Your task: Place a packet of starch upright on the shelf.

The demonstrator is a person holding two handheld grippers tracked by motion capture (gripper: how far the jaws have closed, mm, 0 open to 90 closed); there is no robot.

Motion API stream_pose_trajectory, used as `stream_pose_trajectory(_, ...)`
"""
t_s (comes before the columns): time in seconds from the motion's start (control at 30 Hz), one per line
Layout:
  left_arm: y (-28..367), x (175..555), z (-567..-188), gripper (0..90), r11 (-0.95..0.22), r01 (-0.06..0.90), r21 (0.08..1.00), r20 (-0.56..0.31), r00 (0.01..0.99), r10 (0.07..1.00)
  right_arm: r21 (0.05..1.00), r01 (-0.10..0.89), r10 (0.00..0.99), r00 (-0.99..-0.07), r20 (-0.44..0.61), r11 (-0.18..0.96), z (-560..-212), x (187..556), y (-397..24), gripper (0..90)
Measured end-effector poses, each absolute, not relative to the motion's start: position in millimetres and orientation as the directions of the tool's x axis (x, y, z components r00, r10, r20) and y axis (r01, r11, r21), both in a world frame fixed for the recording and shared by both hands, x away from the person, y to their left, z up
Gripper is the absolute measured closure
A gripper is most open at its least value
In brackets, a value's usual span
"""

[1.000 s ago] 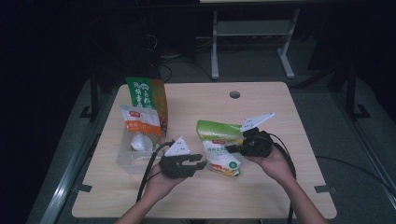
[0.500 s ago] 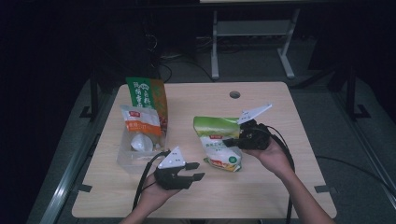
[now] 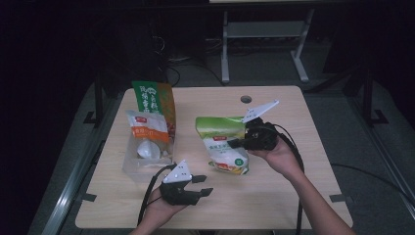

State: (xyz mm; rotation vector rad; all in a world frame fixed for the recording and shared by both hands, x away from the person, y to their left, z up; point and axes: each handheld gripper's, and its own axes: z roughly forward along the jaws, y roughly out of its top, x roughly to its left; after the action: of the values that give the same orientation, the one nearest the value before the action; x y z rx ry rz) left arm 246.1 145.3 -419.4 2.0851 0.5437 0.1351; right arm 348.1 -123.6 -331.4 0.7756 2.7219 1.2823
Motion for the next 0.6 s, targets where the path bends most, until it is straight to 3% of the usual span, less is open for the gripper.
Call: stream_pose_trajectory(0.6, 144.1, 232.8, -424.3, 42.3, -0.462, 0.308, 0.832, -0.117, 0.91, 0.398, 0.749, 0.358, 0.385, -0.911, 0.149, 0.557, -308.1, 359.5, -88.7, 90.0)
